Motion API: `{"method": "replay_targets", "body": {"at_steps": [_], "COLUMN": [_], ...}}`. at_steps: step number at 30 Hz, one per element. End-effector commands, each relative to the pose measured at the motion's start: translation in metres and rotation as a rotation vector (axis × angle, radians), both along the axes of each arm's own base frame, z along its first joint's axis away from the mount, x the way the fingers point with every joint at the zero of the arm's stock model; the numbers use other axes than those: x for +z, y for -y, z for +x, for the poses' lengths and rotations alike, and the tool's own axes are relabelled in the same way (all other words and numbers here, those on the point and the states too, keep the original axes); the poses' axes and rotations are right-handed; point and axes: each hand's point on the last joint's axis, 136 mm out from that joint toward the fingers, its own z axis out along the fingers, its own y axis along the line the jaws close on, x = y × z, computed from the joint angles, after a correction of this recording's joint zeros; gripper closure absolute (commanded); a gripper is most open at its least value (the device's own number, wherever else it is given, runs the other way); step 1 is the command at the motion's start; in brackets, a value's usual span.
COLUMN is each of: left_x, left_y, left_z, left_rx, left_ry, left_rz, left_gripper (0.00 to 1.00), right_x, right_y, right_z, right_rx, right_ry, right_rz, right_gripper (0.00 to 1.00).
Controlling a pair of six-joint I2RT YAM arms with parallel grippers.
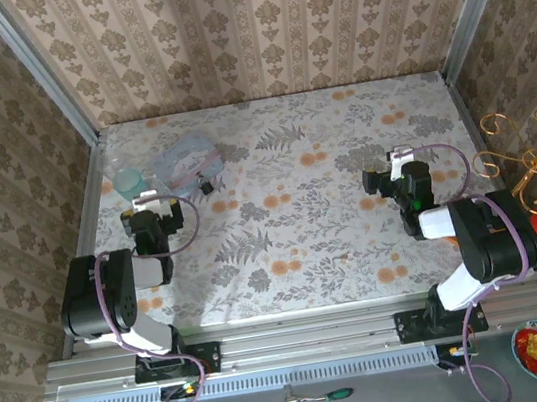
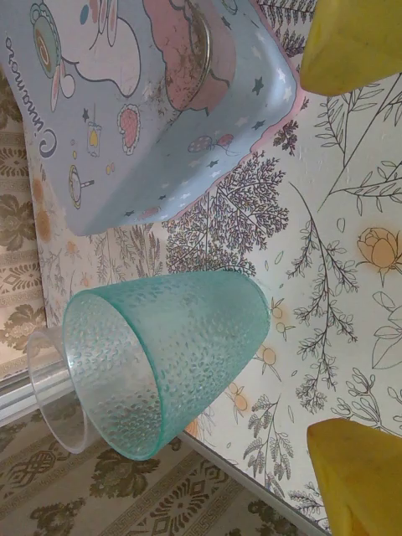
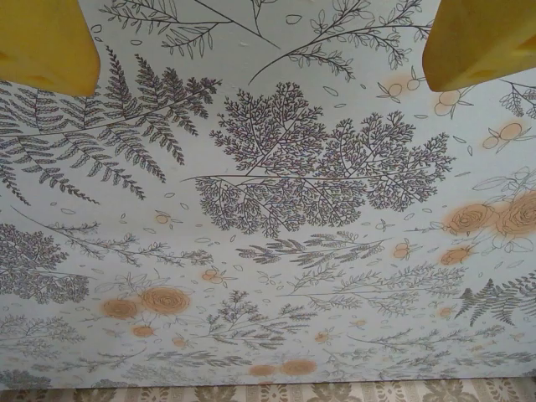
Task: Unlock the padlock with the key
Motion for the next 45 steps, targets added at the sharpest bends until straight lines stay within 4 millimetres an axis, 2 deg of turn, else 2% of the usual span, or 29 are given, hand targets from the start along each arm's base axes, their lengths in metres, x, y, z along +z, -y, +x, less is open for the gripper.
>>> {"method": "replay_targets", "body": {"at_steps": [1, 39, 45], "left_x": [0.008, 0.007, 0.013], "left_y": [0.002, 0.002, 0.003], "left_z": [0.005, 0.005, 0.0], "left_rx": [-0.007, -0.007, 0.006], "left_ry": [0.023, 0.02, 0.053], "left_rz": [-0.011, -0.014, 0.012], "left_gripper": [0.0, 0.0, 0.0], "right_x": [0.014, 0.014, 0.02], "right_y": [-0.001, 0.0, -0.011], "right_z": [0.006, 0.006, 0.005], "right_rx": [0.005, 0.005, 0.057], "right_ry": [0.037, 0.038, 0.04], "right_rz": [0.003, 0.005, -0.011], "right_gripper": [0.0, 0.0, 0.0]}}
